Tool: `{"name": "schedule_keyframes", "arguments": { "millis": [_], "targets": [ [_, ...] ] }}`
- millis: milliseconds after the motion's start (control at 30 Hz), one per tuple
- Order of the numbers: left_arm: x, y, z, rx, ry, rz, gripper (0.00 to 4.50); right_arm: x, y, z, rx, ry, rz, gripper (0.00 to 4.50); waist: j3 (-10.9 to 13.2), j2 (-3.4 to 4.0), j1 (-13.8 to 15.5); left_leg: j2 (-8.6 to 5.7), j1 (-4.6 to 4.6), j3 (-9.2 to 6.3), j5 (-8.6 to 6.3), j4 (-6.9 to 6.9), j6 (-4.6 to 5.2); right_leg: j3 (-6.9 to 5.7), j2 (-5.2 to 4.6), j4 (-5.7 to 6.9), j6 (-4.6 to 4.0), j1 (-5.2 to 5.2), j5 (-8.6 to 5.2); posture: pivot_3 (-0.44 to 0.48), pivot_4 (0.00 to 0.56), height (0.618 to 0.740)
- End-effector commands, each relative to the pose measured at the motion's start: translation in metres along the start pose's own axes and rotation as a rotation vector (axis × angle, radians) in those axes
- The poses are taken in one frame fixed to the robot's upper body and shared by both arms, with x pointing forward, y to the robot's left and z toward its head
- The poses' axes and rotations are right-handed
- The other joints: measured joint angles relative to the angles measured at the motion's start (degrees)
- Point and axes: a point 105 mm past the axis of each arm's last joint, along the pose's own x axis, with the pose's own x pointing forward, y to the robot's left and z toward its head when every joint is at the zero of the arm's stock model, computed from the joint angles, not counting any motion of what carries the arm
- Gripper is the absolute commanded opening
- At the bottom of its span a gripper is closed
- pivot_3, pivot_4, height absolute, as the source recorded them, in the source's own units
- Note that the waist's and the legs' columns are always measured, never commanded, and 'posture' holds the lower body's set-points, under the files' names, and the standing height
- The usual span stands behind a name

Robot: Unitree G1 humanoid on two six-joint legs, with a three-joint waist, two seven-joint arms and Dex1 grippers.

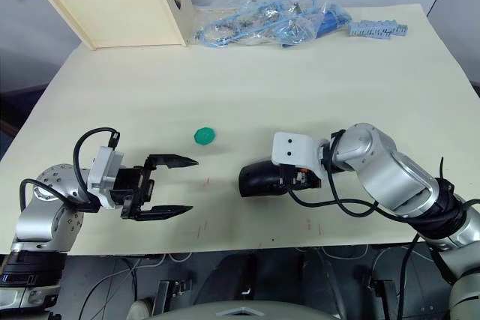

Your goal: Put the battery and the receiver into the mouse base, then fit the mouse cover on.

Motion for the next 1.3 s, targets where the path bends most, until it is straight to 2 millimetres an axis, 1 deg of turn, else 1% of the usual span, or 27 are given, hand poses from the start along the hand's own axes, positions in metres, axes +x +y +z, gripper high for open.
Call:
{"name": "schedule_keyframes", "arguments": {
  "millis": [33,367,567,700,1300],
  "targets": [
    [-0.004,-0.003,0.003,0.022,0.002,-0.028,4.5,-0.002,0.0,0.008,-0.045,-0.002,-0.025,2.62,0.0,-0.01,-0.01,-0.01,-0.03,0.0,0.0,0.0,0.0,0.0,0.0,0.01,0.0,-0.03,0.0,0.0,0.15,0.74],
    [-0.004,-0.006,0.003,0.016,0.004,-0.034,4.5,0.004,-0.001,0.001,-0.03,0.036,-0.039,2.62,-0.02,-0.03,-0.07,-0.02,-0.54,0.0,0.03,0.08,-0.04,0.0,0.0,0.08,-0.03,-0.5,0.03,0.0,0.15,0.74],
    [-0.003,-0.007,0.004,0.013,0.002,-0.038,4.5,0.007,0.002,0.005,-0.024,0.029,-0.04,2.62,-0.03,-0.05,-0.17,-0.02,-0.57,0.0,0.02,0.08,-0.03,-0.01,0.01,0.09,-0.06,-0.54,0.05,0.0,0.15,0.74],
    [-0.001,-0.008,0.006,0.012,0.0,-0.042,4.5,0.009,0.003,0.004,-0.015,0.031,-0.048,2.62,-0.04,-0.05,-0.19,-0.02,-0.57,-0.01,0.04,0.08,-0.04,-0.04,0.02,0.11,-0.11,-0.55,0.09,0.0,0.15,0.74],
    [0.01,-0.005,0.018,0.011,-0.007,-0.05,4.5,0.013,0.006,-0.017,0.035,0.071,-0.046,2.62,-0.11,-0.18,-0.21,-0.02,-0.55,-0.11,0.08,0.11,-0.11,-0.12,0.04,0.16,-0.16,-0.53,0.13,0.0,0.15,0.74]
  ]
}}
